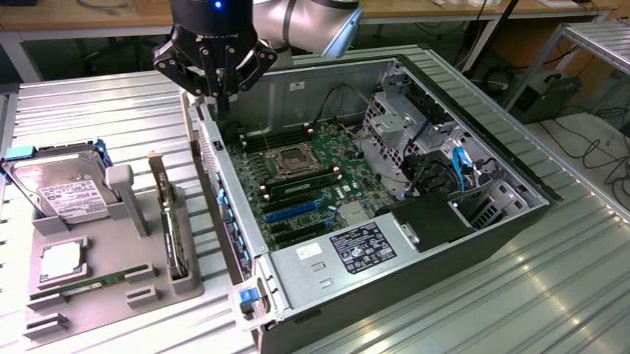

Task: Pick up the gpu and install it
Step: 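Reach for the gpu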

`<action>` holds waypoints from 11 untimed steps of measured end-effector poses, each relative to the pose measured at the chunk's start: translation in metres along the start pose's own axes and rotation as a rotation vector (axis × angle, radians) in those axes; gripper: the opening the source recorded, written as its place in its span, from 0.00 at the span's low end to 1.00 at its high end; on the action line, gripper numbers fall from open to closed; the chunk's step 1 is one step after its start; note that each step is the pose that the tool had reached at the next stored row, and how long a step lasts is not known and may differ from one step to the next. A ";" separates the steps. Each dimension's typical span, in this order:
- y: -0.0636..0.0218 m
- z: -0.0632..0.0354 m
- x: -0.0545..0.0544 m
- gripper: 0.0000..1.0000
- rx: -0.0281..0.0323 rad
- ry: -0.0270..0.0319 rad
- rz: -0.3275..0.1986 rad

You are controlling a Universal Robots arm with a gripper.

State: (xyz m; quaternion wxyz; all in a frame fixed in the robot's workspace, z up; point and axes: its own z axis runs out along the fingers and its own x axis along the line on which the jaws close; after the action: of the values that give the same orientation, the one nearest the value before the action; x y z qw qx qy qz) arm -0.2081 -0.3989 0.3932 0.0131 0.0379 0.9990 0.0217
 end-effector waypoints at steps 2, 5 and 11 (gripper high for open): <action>-0.0001 0.0000 0.001 0.11 0.0000 0.0000 0.000; -0.0001 0.0000 0.002 0.11 0.0000 0.0000 0.000; -0.0002 0.0000 0.003 0.11 -0.0001 0.0000 0.000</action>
State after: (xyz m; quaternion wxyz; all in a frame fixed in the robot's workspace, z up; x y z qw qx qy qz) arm -0.2109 -0.3989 0.3932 0.0131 0.0379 0.9990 0.0217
